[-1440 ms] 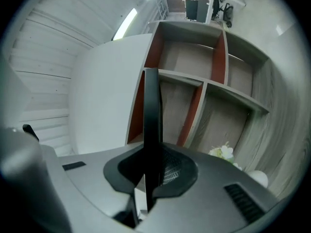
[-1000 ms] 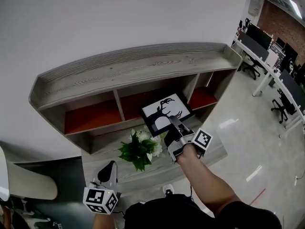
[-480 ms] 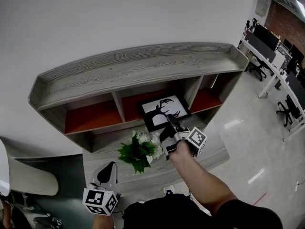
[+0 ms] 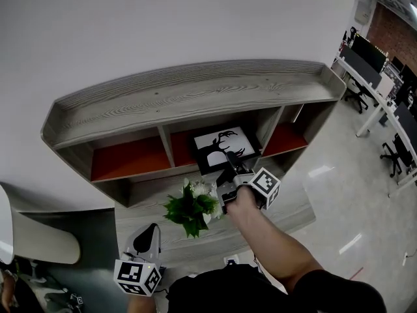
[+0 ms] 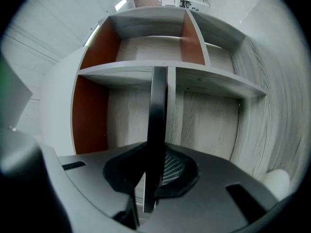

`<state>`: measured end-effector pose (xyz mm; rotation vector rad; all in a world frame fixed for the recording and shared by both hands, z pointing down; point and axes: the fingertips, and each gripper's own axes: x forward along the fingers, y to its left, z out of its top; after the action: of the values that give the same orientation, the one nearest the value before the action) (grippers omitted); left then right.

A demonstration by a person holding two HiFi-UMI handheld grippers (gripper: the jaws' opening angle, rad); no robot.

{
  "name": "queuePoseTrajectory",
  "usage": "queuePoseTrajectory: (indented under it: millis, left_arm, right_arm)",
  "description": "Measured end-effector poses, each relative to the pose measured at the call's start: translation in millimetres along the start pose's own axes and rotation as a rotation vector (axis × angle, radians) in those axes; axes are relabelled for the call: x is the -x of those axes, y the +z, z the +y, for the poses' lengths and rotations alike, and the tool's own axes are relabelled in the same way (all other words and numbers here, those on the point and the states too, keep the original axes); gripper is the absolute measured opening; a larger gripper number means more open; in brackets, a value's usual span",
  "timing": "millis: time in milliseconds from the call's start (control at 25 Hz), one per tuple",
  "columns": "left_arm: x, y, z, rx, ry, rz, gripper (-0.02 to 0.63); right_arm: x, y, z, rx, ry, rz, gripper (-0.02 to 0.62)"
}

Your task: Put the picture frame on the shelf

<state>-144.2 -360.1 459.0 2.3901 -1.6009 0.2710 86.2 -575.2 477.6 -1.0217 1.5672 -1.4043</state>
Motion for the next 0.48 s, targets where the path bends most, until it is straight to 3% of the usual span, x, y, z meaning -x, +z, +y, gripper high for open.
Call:
queuePoseTrajectory:
  millis: [120, 200, 480]
  left_arm:
    - [0, 0, 2, 0.000, -0.003, 0.000, 0.009]
    - [0, -1, 3, 0.002, -0.005, 0.002, 0.009]
    - [-4, -5, 1, 0.010, -0.034, 0.012, 0.009]
  right_arm:
    - [-1, -3, 4, 0.079, -0.017, 0.026, 0.052]
    - [-1, -5, 8, 0.152, -0.032, 0.059, 0.093]
    - [0, -21, 8, 0.372, -0.109, 0.267, 0.191]
